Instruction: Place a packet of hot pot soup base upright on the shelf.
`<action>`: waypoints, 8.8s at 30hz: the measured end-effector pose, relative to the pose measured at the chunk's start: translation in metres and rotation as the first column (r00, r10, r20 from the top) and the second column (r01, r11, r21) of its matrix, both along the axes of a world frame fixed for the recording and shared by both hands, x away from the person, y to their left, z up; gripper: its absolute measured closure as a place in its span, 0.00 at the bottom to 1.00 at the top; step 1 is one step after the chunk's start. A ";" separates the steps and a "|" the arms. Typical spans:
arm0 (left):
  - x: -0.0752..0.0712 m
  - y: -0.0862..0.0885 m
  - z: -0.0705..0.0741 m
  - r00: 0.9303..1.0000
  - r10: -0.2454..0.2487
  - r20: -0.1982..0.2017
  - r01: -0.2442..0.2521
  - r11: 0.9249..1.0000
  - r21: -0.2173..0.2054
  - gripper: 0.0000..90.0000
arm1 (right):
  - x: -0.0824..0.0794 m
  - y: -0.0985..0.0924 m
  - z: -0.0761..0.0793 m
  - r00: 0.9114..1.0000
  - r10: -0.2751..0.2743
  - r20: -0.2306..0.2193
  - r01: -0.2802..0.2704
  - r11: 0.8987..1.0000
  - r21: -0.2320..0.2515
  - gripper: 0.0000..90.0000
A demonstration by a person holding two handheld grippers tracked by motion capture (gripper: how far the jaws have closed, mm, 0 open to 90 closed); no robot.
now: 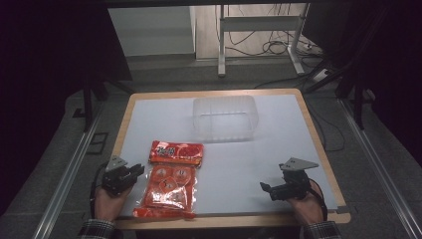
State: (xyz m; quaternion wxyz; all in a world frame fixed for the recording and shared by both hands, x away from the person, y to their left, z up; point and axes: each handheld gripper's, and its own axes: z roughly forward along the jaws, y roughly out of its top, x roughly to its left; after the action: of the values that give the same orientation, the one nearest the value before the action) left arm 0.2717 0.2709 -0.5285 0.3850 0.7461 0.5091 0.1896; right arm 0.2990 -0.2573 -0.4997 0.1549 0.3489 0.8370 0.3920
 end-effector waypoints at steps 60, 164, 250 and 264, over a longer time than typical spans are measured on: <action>0.071 -0.102 -0.004 0.942 -0.305 -0.138 0.316 0.947 0.063 1.00 | 0.003 0.009 -0.004 0.999 0.018 -0.040 -0.020 0.999 -0.041 0.03; -0.031 -0.055 0.006 0.970 -0.199 0.139 0.189 0.979 0.080 0.03 | 0.027 0.123 -0.023 0.921 0.268 -0.284 -0.262 0.963 0.059 0.42; -0.033 -0.041 0.006 0.980 -0.140 0.140 0.134 0.990 0.054 0.04 | 0.041 0.141 0.138 0.868 0.428 -0.253 -0.319 0.869 0.379 0.99; -0.032 -0.042 0.005 0.981 -0.145 0.132 0.138 0.989 0.059 0.04 | 0.058 0.109 0.166 0.927 0.322 -0.191 -0.243 0.905 0.349 0.99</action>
State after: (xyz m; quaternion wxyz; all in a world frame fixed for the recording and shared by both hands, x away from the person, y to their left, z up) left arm 0.2397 0.2292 -0.5234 0.4129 0.7750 0.4224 0.2246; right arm 0.3571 -0.1480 -0.3342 -0.0663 0.2889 0.8171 0.4945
